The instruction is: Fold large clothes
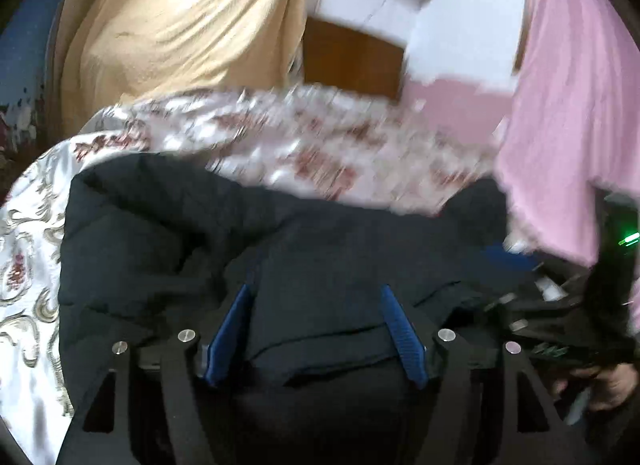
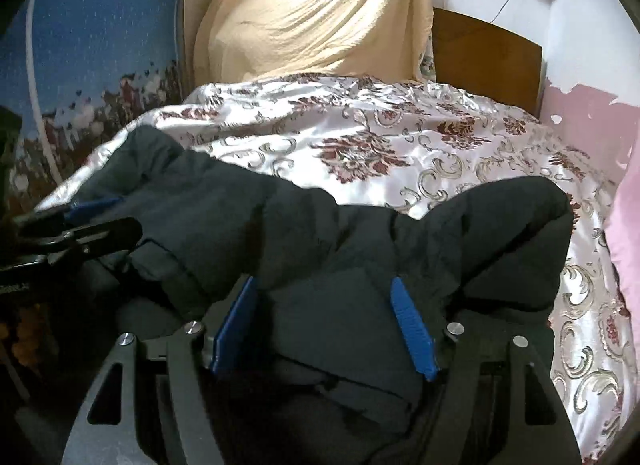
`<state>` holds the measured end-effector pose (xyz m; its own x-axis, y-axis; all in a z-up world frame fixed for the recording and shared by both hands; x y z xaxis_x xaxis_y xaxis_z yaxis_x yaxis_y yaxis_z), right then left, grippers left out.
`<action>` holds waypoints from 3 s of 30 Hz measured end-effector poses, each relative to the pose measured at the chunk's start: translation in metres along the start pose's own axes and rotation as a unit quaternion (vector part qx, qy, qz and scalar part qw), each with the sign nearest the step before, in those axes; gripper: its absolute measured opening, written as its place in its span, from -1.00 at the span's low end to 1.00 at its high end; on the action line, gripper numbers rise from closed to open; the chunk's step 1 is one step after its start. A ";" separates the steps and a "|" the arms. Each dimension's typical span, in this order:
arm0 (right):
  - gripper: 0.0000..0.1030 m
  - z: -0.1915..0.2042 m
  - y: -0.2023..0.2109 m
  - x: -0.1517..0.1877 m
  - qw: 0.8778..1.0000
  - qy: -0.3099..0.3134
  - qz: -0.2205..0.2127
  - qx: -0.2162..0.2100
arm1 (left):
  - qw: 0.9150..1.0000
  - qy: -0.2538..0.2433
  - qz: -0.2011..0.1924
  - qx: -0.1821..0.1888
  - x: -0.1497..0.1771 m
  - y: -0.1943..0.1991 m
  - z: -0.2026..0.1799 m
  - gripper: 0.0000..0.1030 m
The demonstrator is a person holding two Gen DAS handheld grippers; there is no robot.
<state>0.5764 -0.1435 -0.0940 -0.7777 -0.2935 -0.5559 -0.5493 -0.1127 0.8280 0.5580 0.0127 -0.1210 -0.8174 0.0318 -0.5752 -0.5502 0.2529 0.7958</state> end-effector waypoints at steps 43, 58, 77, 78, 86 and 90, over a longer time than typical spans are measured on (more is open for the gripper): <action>0.97 0.004 0.098 0.118 0.995 -0.035 0.072 -0.054 | 0.997 0.024 0.061 -0.040 0.097 0.102 -0.021 1.00; 0.97 0.020 0.207 0.237 0.995 -0.014 0.099 -0.027 | 0.992 -0.009 0.078 -0.097 0.198 0.197 -0.065 1.00; 0.97 0.010 0.279 0.360 0.988 0.066 0.123 0.062 | 0.990 -0.005 0.068 -0.125 0.318 0.259 -0.056 1.00; 0.97 0.007 0.279 0.363 0.988 0.063 0.126 0.061 | 0.991 0.005 0.067 -0.119 0.322 0.260 -0.055 1.00; 0.97 0.001 0.278 0.369 0.987 0.071 0.126 0.064 | 0.991 -0.029 0.060 -0.118 0.335 0.267 -0.062 1.00; 0.97 0.005 0.280 0.369 0.986 0.089 0.124 0.072 | 0.990 -0.046 0.064 -0.115 0.340 0.268 -0.061 1.00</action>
<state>0.1340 -0.2782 -0.0681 -0.8350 -0.4579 -0.3053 -0.3966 0.1160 0.9106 0.1223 0.0323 -0.0914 -0.8694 0.1408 -0.4736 -0.4765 0.0145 0.8790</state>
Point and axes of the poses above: each gripper's, at about its wrist camera, not at the fingertips, and y roughly against the way its jaws point, z to its left, x to its underside, the point moved 10 cm from there along -y, roughly the way its jaws point, and after that the axes turned 15 degrees about z, right-handed, at the moved point
